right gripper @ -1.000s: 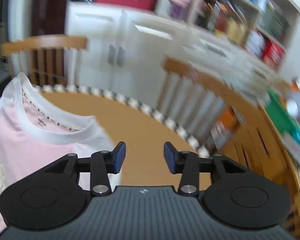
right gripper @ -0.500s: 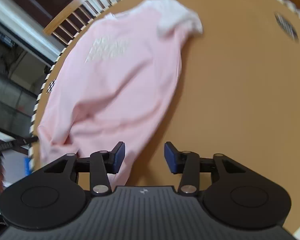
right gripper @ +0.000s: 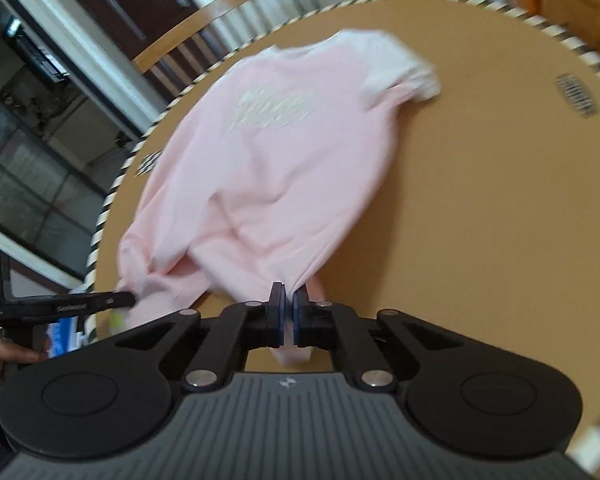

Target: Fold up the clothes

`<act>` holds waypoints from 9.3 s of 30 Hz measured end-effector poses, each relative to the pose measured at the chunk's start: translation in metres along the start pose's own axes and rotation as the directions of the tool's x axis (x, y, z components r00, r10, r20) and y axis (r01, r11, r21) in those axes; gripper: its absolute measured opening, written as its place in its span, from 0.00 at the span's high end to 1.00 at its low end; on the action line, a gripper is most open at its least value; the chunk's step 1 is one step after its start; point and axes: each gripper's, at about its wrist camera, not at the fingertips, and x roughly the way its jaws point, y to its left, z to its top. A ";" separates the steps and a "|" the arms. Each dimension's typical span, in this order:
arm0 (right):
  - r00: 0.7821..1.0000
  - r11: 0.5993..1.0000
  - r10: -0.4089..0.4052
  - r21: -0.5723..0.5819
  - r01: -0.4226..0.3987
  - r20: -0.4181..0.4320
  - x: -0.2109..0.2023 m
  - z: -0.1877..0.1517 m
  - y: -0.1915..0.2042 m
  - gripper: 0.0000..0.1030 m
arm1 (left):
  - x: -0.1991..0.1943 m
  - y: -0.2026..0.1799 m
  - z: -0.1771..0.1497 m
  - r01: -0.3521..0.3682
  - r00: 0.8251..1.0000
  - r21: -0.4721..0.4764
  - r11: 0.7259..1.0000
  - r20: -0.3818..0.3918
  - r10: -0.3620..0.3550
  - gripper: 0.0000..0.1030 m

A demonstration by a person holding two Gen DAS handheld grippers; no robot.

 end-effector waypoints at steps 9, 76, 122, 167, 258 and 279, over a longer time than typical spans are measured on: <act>0.971 0.969 -0.241 -0.054 0.240 0.002 -0.016 -0.015 -0.024 0.96 | -0.010 0.015 -0.008 -0.006 1.000 0.014 1.000 -0.024 0.007 0.96; 0.955 0.937 -0.274 -0.256 0.239 -0.111 -0.003 -0.076 0.024 0.88 | -0.031 -0.002 -0.038 0.046 0.992 0.094 0.995 -0.119 -0.034 0.79; 0.940 0.749 -0.244 -0.570 0.338 0.238 0.116 0.166 0.027 0.52 | 0.059 -0.057 0.170 -0.024 0.981 -0.017 1.000 0.194 0.026 0.59; 0.887 0.848 -0.375 -0.286 0.446 0.270 0.095 0.257 -0.011 0.60 | 0.104 -0.041 0.284 -0.021 0.949 0.188 0.982 0.312 -0.040 0.97; 0.989 0.986 -0.150 -0.075 0.149 -0.005 0.062 0.105 -0.059 0.68 | 0.029 0.037 0.124 -0.067 0.996 -0.147 0.987 0.040 0.074 0.48; 0.952 0.937 -0.305 -0.172 0.305 0.026 0.007 0.052 -0.047 0.58 | -0.017 0.044 0.057 -0.065 0.996 -0.161 0.985 0.056 0.075 0.59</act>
